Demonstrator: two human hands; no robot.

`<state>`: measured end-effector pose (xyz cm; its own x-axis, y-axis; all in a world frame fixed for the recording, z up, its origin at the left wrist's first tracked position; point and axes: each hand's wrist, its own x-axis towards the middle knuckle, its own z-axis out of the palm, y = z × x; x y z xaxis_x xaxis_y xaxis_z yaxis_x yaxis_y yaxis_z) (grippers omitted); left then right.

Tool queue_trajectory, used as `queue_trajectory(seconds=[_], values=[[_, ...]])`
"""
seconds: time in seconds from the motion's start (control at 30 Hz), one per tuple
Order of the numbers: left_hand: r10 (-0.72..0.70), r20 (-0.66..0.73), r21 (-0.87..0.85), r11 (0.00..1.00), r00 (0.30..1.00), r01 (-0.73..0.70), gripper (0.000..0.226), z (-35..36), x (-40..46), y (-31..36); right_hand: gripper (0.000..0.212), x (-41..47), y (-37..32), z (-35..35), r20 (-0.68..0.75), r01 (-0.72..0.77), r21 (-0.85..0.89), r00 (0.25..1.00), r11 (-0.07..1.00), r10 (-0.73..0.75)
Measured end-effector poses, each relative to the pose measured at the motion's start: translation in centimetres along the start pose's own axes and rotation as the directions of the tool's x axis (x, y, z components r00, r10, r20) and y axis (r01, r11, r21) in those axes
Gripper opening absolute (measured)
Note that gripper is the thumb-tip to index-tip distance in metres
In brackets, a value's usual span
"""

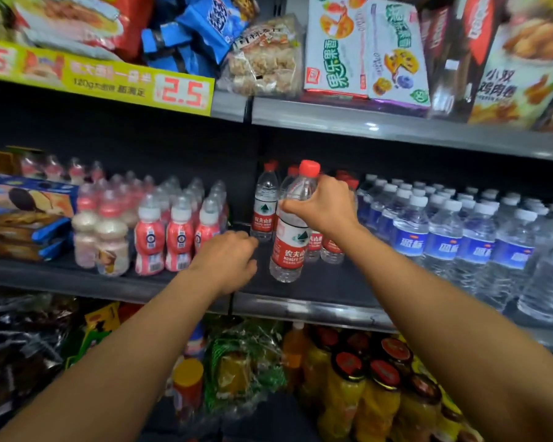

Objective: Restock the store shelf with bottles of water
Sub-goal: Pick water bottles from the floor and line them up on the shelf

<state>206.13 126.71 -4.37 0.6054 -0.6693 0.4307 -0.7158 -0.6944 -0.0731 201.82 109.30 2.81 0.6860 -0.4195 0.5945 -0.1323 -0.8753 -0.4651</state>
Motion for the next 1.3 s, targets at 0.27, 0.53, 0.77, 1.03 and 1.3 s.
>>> queue_trajectory(seconds=[0.27,0.53,0.77,1.03,1.3], values=[[0.020,-0.002,-0.026,0.999,1.000,-0.020,0.034,4.9,4.6,-2.8,0.048,6.7,0.8,6.8,0.022,-0.080,-0.087,0.996,0.993,0.082],[0.051,-0.022,-0.057,0.997,0.998,-0.052,0.035,8.2,8.2,-3.3,0.049,10.5,3.1,9.9,0.028,-0.121,-0.167,0.991,0.979,0.127],[0.058,-0.014,-0.080,0.995,0.998,-0.059,0.036,9.4,9.8,-2.9,0.054,12.0,3.8,11.3,0.064,-0.109,-0.212,0.990,0.971,0.126],[0.047,0.026,-0.089,0.995,0.999,-0.044,0.036,10.1,9.9,-2.9,0.056,12.9,3.6,10.3,0.134,-0.130,-0.246,0.977,0.961,0.166],[0.059,0.029,-0.074,0.996,0.998,-0.056,0.034,9.9,9.3,-2.6,0.059,12.6,4.2,10.5,0.072,-0.155,-0.255,0.981,0.955,0.178]])
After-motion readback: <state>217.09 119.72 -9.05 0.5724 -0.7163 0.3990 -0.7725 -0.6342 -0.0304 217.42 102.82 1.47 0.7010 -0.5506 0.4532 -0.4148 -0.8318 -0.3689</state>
